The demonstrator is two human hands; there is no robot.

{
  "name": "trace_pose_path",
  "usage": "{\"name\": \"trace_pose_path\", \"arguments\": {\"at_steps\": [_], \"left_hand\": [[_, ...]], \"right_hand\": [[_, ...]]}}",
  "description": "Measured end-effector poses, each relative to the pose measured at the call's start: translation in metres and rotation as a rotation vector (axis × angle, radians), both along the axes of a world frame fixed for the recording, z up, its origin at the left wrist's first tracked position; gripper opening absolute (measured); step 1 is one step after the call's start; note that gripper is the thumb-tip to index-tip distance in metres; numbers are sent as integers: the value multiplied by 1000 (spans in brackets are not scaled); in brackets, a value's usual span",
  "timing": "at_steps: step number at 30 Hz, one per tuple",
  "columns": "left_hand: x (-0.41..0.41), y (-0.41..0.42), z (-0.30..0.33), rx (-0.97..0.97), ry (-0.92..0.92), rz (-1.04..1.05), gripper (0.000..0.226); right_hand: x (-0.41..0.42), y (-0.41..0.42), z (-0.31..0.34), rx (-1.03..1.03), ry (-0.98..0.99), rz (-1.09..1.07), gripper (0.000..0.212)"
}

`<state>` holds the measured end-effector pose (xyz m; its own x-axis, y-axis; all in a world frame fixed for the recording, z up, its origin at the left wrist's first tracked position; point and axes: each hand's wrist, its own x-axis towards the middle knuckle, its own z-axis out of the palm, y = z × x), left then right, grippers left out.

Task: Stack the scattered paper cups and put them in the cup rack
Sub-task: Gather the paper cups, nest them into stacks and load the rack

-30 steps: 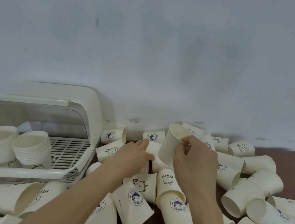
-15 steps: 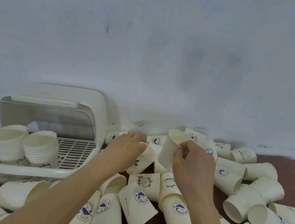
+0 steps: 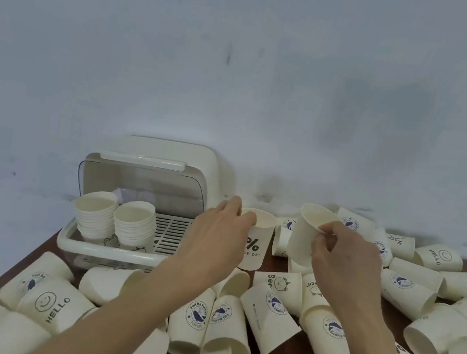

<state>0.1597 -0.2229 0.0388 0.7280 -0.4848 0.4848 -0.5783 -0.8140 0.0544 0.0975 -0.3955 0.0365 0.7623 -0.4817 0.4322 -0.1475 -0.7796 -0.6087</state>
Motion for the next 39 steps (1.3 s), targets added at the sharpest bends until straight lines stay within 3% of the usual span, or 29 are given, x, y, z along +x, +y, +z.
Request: {"name": "trace_pose_path", "arguments": {"at_steps": [10, 15, 27, 39], "left_hand": [[-15, 58, 11, -111, 23, 15, 24], [-21, 89, 13, -133, 46, 9, 23], [-39, 162, 23, -195, 106, 97, 26], [-55, 224, 13, -188, 197, 256, 24]], "right_hand": [[-12, 39, 7, -105, -7, 119, 15], [-24, 74, 9, 19, -32, 221, 12], [-20, 155, 16, -54, -21, 320, 15], [81, 239, 20, -197, -51, 398, 23]]}}
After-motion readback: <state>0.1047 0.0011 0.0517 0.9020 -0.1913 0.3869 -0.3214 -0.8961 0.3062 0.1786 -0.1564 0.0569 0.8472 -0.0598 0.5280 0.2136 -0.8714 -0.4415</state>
